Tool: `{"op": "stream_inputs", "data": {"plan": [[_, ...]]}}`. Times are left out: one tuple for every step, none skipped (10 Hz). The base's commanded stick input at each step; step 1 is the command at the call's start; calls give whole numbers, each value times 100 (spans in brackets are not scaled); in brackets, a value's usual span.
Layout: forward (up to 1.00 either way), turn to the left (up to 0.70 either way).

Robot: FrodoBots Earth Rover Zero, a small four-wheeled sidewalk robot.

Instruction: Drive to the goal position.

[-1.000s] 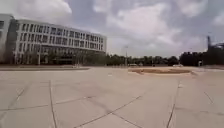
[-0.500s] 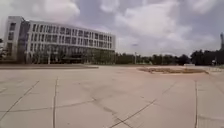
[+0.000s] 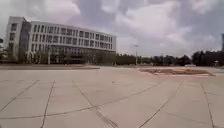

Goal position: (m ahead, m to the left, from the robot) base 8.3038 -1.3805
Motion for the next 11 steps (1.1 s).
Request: {"op": "stream_inputs", "data": {"plan": [[50, -2], [50, -2], [50, -2], [50, -2], [50, -2], [50, -2], [50, -2], [50, -2], [50, -2], [50, -2], [50, -2]]}}
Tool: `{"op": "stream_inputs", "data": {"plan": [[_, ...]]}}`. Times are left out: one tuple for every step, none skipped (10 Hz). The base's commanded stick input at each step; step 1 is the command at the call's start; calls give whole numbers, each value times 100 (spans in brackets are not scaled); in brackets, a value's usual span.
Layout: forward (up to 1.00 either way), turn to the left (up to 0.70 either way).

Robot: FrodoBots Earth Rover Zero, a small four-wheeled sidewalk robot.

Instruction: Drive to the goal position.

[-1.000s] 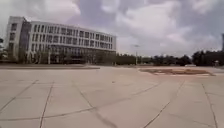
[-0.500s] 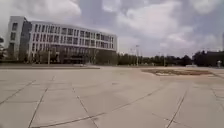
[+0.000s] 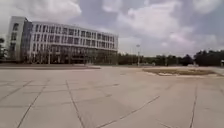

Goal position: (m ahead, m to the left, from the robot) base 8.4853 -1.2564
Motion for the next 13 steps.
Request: {"op": "stream_inputs", "data": {"plan": [[50, -2], [50, -2], [50, -2], [50, -2], [50, -2], [50, -2], [50, -2], [50, -2], [50, -2], [50, -2], [50, -2], [50, -2], [50, -2]]}}
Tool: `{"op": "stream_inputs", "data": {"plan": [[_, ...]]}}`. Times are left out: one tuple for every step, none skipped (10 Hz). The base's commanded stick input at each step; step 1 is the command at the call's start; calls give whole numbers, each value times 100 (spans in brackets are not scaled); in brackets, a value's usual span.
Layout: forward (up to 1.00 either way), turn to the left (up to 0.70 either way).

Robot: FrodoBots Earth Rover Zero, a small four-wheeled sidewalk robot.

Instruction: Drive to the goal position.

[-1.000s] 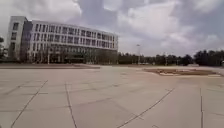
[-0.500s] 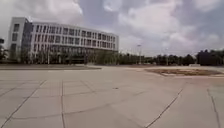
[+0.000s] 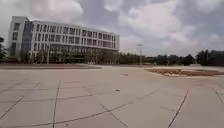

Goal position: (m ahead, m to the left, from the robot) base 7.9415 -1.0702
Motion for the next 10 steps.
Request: {"op": "stream_inputs", "data": {"plan": [[50, -2], [50, -2], [50, -2], [50, -2], [50, -2], [50, -2], [50, -2], [50, -2], [50, -2], [50, -2]]}}
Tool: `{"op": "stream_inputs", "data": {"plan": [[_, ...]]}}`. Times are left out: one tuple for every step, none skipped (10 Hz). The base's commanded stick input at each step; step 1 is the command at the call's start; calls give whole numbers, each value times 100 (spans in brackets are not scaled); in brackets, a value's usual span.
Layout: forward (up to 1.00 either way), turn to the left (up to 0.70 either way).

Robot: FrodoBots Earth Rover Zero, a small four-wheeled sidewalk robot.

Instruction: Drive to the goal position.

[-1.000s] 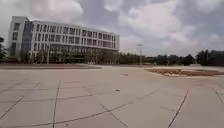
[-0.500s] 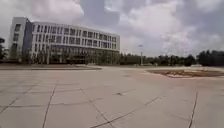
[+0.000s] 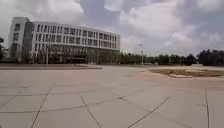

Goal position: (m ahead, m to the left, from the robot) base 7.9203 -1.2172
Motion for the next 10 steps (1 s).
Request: {"op": "stream_inputs", "data": {"plan": [[50, -2], [50, -2], [50, -2], [50, -2], [50, -2], [50, -2], [50, -2], [50, -2], [50, -2], [50, -2]]}}
